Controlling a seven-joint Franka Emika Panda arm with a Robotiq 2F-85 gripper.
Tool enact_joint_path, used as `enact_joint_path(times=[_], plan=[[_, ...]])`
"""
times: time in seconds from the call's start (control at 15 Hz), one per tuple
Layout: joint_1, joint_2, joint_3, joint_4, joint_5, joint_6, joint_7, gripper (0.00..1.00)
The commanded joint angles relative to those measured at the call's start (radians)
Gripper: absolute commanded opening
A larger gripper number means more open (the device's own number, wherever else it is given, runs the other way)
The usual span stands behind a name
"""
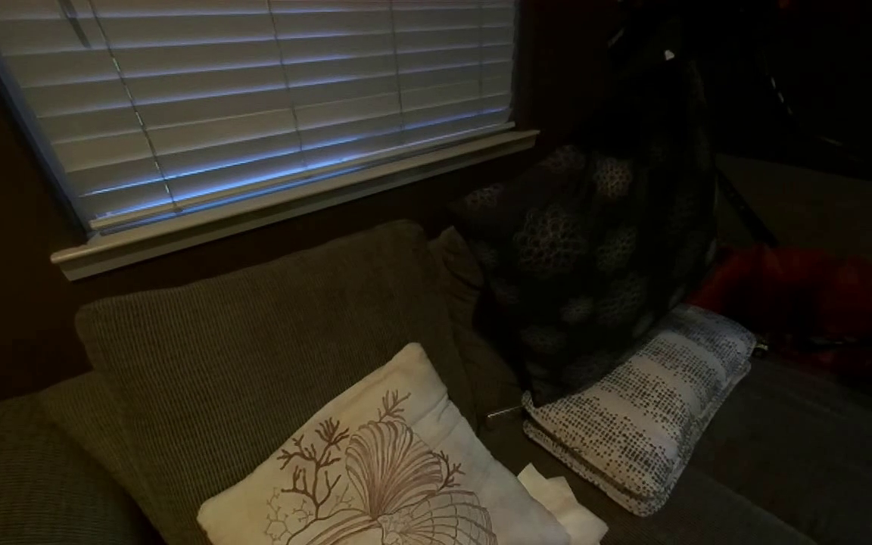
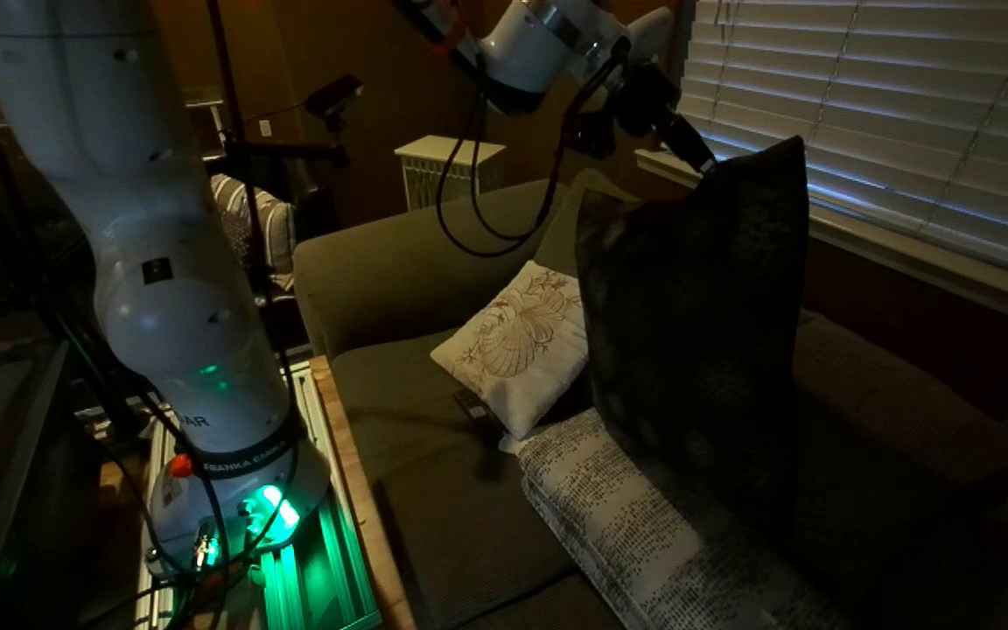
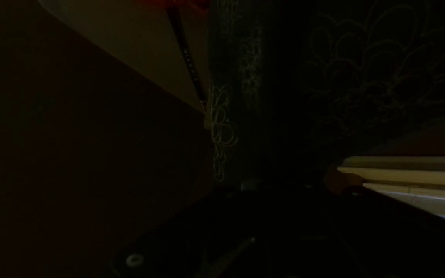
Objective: Put the black pillow on top of the stacked pillows on the right.
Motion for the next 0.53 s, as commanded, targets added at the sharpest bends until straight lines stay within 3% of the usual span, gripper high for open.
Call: enact_joint_path(times=[0.0, 0.47], plan=[[-0.008, 0.008, 0.011, 0.005, -0.022, -0.039, 0.031, 0.01], [-0.030, 0.029, -0.011, 0.013, -0.084, -0.054, 0.158, 0.01]])
